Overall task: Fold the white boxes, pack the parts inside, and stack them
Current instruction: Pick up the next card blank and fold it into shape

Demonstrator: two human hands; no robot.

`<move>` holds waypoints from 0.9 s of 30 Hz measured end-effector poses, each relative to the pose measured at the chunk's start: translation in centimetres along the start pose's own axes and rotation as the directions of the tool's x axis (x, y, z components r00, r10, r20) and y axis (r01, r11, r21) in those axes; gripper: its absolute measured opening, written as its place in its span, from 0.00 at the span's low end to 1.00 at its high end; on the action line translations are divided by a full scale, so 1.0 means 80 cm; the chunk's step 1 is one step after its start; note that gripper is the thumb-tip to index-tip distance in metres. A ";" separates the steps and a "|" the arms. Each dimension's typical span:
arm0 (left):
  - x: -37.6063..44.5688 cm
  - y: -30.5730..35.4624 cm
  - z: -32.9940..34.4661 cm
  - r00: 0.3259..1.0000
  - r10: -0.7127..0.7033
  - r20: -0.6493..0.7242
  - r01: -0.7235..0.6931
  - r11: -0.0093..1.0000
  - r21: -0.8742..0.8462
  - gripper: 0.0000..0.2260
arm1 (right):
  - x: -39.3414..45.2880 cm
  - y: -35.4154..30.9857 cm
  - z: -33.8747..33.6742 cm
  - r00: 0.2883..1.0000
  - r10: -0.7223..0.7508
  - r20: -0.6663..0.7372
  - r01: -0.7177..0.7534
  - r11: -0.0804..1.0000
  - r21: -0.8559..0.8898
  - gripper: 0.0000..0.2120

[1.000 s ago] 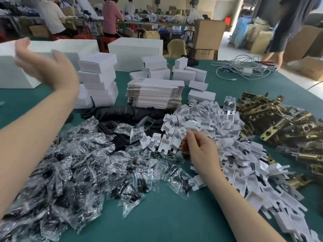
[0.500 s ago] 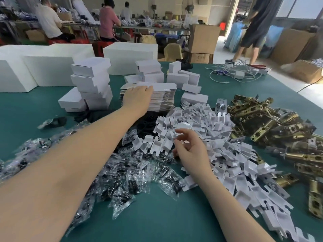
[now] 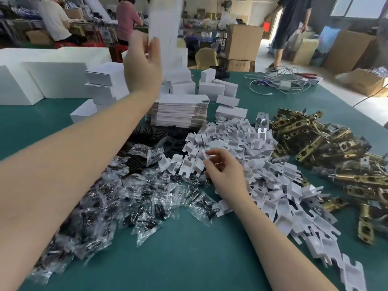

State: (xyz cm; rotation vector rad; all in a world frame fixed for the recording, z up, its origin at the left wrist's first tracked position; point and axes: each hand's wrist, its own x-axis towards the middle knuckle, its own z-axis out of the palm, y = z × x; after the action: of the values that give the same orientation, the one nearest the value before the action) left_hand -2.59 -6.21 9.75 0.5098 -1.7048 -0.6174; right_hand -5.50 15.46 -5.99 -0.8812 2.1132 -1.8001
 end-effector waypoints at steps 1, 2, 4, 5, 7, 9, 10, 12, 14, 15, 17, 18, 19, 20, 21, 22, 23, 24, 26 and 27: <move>-0.006 0.015 -0.001 0.994 -0.101 -0.034 0.094 0.983 -0.157 0.10 | -0.002 -0.001 0.000 1.000 -0.004 -0.023 0.003 1.000 -0.015 0.06; -0.017 0.027 -0.004 0.977 -0.211 -0.008 0.201 0.940 -0.274 0.12 | -0.005 -0.002 0.001 0.998 -0.033 -0.061 0.029 0.998 -0.062 0.06; -0.054 0.038 -0.008 0.910 -0.382 0.160 0.414 0.831 -0.371 0.09 | -0.011 -0.005 0.004 0.974 -0.176 -0.144 0.138 0.961 -0.242 0.12; -0.078 0.036 -0.010 0.870 -0.425 0.249 0.491 0.788 -0.371 0.07 | -0.013 -0.009 0.005 0.957 -0.237 -0.169 0.177 0.934 -0.310 0.14; -0.129 0.030 -0.018 0.775 -0.522 0.357 0.630 0.685 -0.366 0.09 | -0.014 -0.019 0.005 0.938 -0.274 -0.212 0.197 0.926 -0.321 0.15; -0.172 0.021 -0.021 0.650 -0.637 0.415 0.758 0.500 -0.420 0.08 | -0.012 -0.027 0.000 0.938 -0.232 -0.256 0.171 0.956 -0.239 0.16; -0.188 0.017 -0.020 0.579 -0.670 0.465 0.808 0.396 -0.435 0.06 | -0.012 -0.030 -0.003 0.945 -0.204 -0.257 0.153 0.966 -0.207 0.16; -0.211 0.011 -0.017 0.466 -0.654 0.596 0.876 0.248 -0.414 0.07 | -0.018 -0.032 -0.012 0.957 -0.171 -0.233 0.127 0.973 -0.192 0.18; -0.225 0.006 -0.016 0.399 -0.596 0.697 0.908 0.149 -0.392 0.13 | -0.030 -0.027 -0.019 0.956 -0.180 -0.231 0.129 0.966 -0.223 0.19; -0.230 0.005 -0.017 0.388 -0.570 0.724 0.914 0.140 -0.380 0.14 | -0.038 -0.023 -0.022 0.951 -0.197 -0.240 0.140 0.962 -0.235 0.20; -0.238 0.001 -0.019 0.412 -0.518 0.750 0.909 0.173 -0.381 0.17 | -0.052 -0.012 -0.026 0.941 -0.218 -0.257 0.161 0.961 -0.227 0.20; -0.241 0.000 -0.020 0.426 -0.488 0.761 0.903 0.186 -0.387 0.17 | -0.056 -0.008 -0.028 0.943 -0.210 -0.258 0.159 0.965 -0.207 0.20; -0.243 -0.002 -0.021 0.437 -0.462 0.771 0.899 0.189 -0.396 0.16 | -0.058 -0.005 -0.029 0.948 -0.195 -0.252 0.150 0.971 -0.185 0.19; -0.245 -0.004 -0.022 0.442 -0.443 0.780 0.896 0.186 -0.402 0.15 | -0.058 -0.002 -0.031 0.953 -0.184 -0.242 0.142 0.973 -0.183 0.19; -0.246 -0.005 -0.023 0.443 -0.431 0.786 0.896 0.184 -0.405 0.14 | -0.059 -0.001 -0.032 0.954 -0.194 -0.229 0.145 0.966 -0.212 0.18; -0.247 -0.005 -0.025 0.441 -0.427 0.789 0.897 0.175 -0.407 0.13 | -0.060 0.000 -0.033 0.953 -0.220 -0.209 0.163 0.952 -0.261 0.18; -0.248 -0.006 -0.026 0.438 -0.425 0.792 0.898 0.163 -0.410 0.13 | -0.061 0.002 -0.033 0.951 -0.251 -0.180 0.189 0.934 -0.304 0.18; -0.248 -0.007 -0.027 0.439 -0.421 0.794 0.897 0.153 -0.414 0.14 | -0.062 0.002 -0.033 0.950 -0.276 -0.147 0.216 0.918 -0.332 0.19; -0.246 -0.009 -0.028 0.441 -0.411 0.798 0.895 0.134 -0.426 0.15 | -0.062 0.004 -0.033 0.948 -0.309 -0.078 0.253 0.880 -0.402 0.22; -0.246 -0.009 -0.029 0.440 -0.401 0.803 0.895 0.120 -0.431 0.16 | -0.061 0.006 -0.032 0.949 -0.312 -0.045 0.262 0.860 -0.438 0.23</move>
State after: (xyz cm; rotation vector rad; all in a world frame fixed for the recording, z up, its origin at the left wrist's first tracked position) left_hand 3.84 5.35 -4.99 0.3959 -1.2229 -2.4054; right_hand -3.14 20.41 -6.85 -1.2886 2.6312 -1.5583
